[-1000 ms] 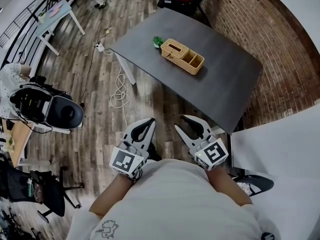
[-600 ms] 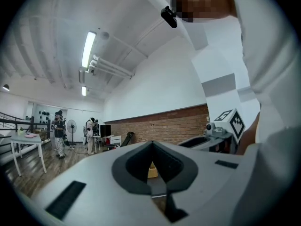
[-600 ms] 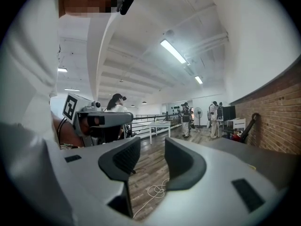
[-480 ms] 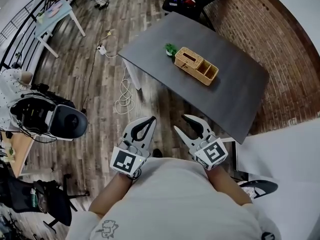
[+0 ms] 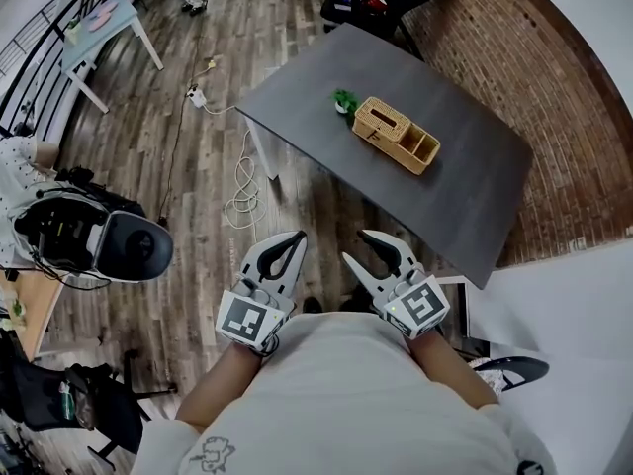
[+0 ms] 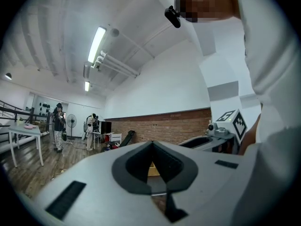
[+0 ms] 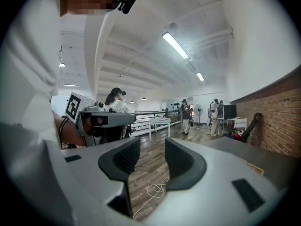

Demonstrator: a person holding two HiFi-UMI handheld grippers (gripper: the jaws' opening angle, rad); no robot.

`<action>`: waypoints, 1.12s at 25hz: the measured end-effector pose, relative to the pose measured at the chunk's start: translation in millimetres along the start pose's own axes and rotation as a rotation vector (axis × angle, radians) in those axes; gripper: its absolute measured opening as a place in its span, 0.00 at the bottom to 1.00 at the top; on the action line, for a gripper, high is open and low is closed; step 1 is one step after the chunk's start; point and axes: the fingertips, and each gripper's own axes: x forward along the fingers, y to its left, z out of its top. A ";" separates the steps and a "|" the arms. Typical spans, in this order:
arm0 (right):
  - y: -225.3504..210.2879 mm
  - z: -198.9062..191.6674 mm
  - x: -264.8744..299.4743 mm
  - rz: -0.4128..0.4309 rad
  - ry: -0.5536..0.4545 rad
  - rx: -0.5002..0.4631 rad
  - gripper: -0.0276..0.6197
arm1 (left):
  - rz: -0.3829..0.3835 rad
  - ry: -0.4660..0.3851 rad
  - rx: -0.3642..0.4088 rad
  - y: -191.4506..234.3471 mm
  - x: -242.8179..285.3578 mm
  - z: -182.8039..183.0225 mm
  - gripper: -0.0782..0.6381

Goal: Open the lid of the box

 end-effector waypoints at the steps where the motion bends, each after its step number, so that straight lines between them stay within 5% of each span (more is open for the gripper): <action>1: 0.5 -0.3 2.6 0.003 0.001 0.002 0.31 | 0.004 0.001 -0.003 2.9 -0.7 -0.2 0.12; 15: -47.0 3.3 59.6 0.103 -0.020 0.006 0.31 | 0.115 0.030 -0.020 54.5 31.3 -6.0 0.12; 28: -180.6 -10.0 83.3 0.102 -0.012 0.039 0.31 | 0.082 0.078 -0.044 78.5 168.9 -20.9 0.12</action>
